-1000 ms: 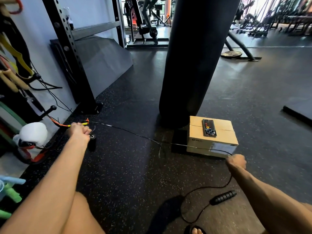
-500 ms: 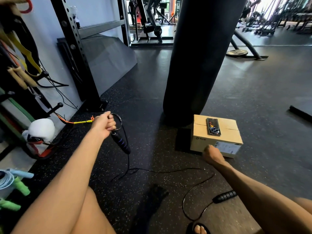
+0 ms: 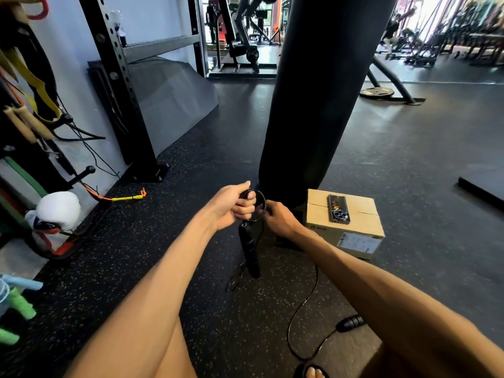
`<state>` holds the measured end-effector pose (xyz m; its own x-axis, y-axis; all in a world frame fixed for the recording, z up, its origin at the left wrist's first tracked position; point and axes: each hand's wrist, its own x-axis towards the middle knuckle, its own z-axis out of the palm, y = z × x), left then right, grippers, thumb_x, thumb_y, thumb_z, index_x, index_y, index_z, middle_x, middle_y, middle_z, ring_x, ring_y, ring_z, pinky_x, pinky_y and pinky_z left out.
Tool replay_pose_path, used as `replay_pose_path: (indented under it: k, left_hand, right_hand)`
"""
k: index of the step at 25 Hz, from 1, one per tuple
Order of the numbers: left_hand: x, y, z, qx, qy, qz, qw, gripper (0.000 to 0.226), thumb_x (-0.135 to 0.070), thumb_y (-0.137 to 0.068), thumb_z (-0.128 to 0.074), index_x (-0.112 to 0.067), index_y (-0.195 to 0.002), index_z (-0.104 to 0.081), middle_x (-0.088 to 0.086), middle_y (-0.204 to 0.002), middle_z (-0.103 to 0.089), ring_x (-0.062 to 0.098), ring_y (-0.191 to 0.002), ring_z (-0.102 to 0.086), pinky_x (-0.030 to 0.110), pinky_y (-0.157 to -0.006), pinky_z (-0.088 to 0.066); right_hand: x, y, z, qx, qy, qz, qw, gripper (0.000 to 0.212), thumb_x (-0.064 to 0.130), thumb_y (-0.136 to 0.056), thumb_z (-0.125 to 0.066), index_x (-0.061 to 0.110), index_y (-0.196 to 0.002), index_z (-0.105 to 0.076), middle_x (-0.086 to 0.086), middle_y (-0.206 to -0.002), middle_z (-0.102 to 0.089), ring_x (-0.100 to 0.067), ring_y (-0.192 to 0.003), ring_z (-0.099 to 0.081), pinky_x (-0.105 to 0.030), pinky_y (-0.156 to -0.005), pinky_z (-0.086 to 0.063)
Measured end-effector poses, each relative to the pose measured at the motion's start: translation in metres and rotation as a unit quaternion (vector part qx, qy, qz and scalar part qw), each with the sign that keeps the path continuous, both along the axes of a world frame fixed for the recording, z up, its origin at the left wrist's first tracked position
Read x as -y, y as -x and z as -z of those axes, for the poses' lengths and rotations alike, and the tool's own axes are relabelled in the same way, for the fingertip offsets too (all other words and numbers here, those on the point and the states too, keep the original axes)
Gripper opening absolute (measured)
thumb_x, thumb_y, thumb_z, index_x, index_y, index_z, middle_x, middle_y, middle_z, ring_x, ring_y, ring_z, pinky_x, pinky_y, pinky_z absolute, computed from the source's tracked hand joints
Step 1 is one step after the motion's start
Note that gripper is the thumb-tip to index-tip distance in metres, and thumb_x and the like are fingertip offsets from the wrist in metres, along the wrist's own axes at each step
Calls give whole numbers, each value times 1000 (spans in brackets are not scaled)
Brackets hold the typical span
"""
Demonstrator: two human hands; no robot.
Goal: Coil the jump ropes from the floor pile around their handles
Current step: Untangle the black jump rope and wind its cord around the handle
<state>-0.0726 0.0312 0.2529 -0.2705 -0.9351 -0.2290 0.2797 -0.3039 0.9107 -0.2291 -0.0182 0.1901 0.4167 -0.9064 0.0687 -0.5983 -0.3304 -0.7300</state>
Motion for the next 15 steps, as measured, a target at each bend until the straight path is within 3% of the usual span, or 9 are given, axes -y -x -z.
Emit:
replay_pose_path:
  k: [2, 4, 6, 8, 11, 15]
  left_hand:
    - [2, 5, -6, -89, 10, -15, 996, 37, -27, -103, -30, -11, -73, -47, -7, -51, -22, 6, -39, -19, 23, -44, -16]
    - [3, 9, -11, -143, 30, -72, 987, 34, -23, -103, -29, -8, -83, -52, -6, -53, -27, 8, -43, -24, 23, -47, -23]
    - [7, 9, -9, -162, 69, -140, 974, 35, -19, -105, -28, -4, -92, -57, -5, -55, -34, 9, -46, -30, 25, -53, -27]
    - [11, 7, -5, -167, 111, -192, 961, 32, -17, -105, -31, 0, -99, -58, -1, -60, -41, 13, -53, -40, 28, -60, -33]
    - [14, -2, 2, -143, 146, -262, 943, 28, -15, -104, -39, 2, -103, -61, 8, -71, -58, 20, -65, -59, 31, -70, -50]
    - [17, -13, 15, 8, 198, -344, 918, 28, -16, -103, -44, 5, -101, -62, 19, -80, -70, 29, -74, -71, 32, -70, -59]
  right_hand:
    - [3, 1, -6, 10, -35, -9, 999, 19, 14, -99, -52, 2, -102, -66, -11, -93, -70, -20, -81, -63, -42, -76, -52]
    - [7, 3, -11, 4, -63, -2, 998, 21, 21, -99, -55, 2, -106, -62, -16, -99, -69, -24, -85, -65, -46, -80, -54]
    - [8, 7, -16, -13, -75, -2, 997, 20, 23, -95, -60, 9, -109, -56, -15, -102, -69, -27, -91, -69, -47, -83, -58]
    - [2, 15, -17, -34, -112, -28, 993, 19, 20, -95, -61, 13, -107, -48, -14, -97, -72, -26, -86, -72, -43, -77, -60]
    - [-19, 27, -17, -92, -139, -86, 982, 20, 17, -98, -56, 7, -112, -45, -7, -80, -71, -14, -69, -71, -27, -63, -58]
    - [-28, 30, -20, -38, -64, -101, 992, 8, 18, -100, -53, 11, -100, -51, -7, -75, -69, -14, -60, -68, -26, -55, -56]
